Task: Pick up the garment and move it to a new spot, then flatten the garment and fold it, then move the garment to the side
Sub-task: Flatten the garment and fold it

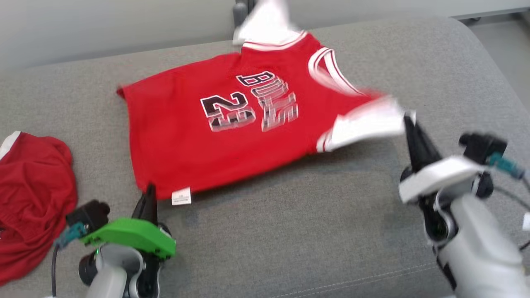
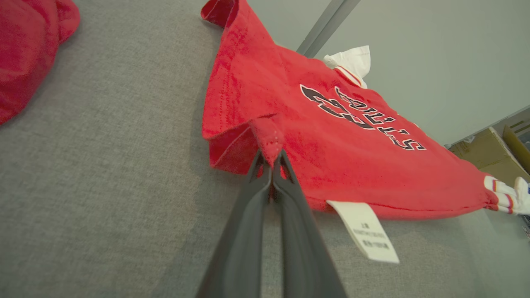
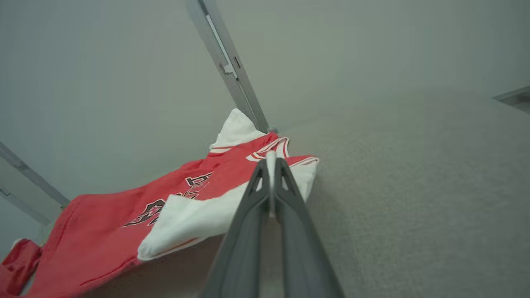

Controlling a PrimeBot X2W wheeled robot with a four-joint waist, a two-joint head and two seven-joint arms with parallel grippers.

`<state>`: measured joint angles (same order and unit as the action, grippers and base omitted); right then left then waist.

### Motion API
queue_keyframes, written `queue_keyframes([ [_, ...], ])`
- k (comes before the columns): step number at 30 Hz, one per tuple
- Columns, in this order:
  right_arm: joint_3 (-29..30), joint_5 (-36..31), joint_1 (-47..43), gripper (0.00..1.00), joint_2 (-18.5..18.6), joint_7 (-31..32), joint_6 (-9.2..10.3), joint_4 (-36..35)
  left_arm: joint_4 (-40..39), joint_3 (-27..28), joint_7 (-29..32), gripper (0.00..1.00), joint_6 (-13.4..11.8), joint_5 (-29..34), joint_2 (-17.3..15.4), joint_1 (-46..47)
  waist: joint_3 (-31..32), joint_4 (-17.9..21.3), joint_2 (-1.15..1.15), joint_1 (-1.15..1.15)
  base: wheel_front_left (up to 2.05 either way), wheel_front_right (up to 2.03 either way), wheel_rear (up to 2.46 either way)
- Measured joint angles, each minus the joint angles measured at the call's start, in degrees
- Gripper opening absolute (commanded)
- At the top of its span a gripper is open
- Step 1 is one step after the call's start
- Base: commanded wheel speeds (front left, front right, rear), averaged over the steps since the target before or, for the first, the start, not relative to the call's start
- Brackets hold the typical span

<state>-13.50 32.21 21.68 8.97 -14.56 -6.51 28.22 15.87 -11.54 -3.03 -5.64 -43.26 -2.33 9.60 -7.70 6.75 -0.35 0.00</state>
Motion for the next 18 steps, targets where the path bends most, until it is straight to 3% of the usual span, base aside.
queue_keyframes([
  [5, 1.74, 0.88, -4.7, 0.0, -3.6, 0.0, -0.02, -1.57, 2.5, 0.31, -3.5, 0.0, 0.15, -2.03, -0.02, -1.78, -0.82, 0.45, 0.0, 0.0, 0.0, 0.0, 0.0],
  [18, 1.22, -3.76, -12.83, 0.0, -2.74, -0.01, -0.54, -7.98, 3.26, 2.15, -9.68, 0.0, 3.19, -2.29, -0.09, -2.82, 0.64, 2.37, 0.0, 0.0, 0.0, 0.0, 0.0],
])
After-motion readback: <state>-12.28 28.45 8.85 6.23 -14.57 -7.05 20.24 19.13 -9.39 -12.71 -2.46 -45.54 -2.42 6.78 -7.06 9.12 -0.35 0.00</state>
